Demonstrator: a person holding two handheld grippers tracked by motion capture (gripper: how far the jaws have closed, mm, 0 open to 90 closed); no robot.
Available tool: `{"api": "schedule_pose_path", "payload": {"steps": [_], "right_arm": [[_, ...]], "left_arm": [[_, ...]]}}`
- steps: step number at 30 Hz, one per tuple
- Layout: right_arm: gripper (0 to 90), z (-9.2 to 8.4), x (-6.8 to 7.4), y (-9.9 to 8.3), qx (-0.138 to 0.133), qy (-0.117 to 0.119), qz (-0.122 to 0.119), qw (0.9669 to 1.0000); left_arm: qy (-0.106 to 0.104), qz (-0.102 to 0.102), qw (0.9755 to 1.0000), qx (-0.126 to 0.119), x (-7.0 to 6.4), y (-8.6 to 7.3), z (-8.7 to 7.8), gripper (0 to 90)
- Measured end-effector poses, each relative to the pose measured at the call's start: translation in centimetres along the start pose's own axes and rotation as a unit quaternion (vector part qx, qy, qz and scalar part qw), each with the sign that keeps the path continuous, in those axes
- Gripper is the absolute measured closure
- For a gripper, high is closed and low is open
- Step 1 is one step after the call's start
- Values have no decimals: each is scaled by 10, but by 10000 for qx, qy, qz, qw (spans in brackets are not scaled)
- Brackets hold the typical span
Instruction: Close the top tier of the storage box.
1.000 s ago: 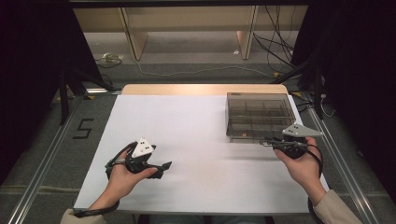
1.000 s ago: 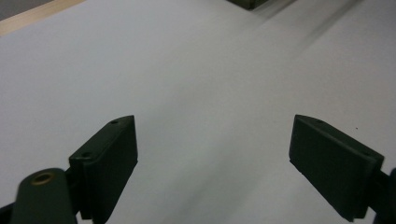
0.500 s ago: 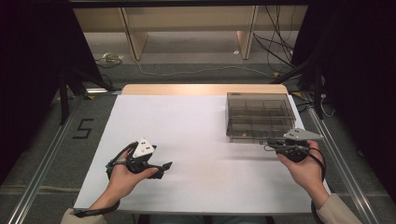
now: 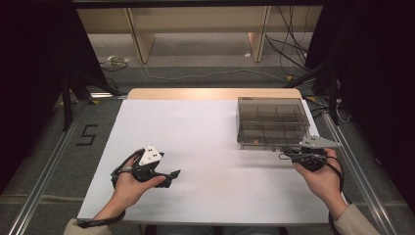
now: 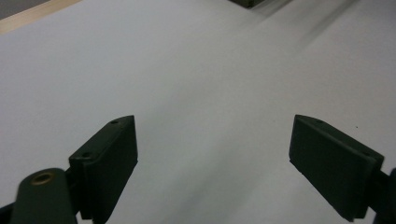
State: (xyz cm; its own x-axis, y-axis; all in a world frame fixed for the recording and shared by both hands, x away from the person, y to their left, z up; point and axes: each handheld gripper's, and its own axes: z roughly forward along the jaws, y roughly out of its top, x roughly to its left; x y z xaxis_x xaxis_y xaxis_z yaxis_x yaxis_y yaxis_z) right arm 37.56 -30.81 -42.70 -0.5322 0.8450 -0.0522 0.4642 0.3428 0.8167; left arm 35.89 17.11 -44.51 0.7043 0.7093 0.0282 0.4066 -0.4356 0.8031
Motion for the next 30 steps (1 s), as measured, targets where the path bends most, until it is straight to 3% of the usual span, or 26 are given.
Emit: {"api": "schedule_pose_path", "payload": {"steps": [30], "right_arm": [[900, 7, -3, -2, -11, -185, -60, 9998]], "left_arm": [[-28, 16, 10000, 4, 0, 2, 3, 154]]}}
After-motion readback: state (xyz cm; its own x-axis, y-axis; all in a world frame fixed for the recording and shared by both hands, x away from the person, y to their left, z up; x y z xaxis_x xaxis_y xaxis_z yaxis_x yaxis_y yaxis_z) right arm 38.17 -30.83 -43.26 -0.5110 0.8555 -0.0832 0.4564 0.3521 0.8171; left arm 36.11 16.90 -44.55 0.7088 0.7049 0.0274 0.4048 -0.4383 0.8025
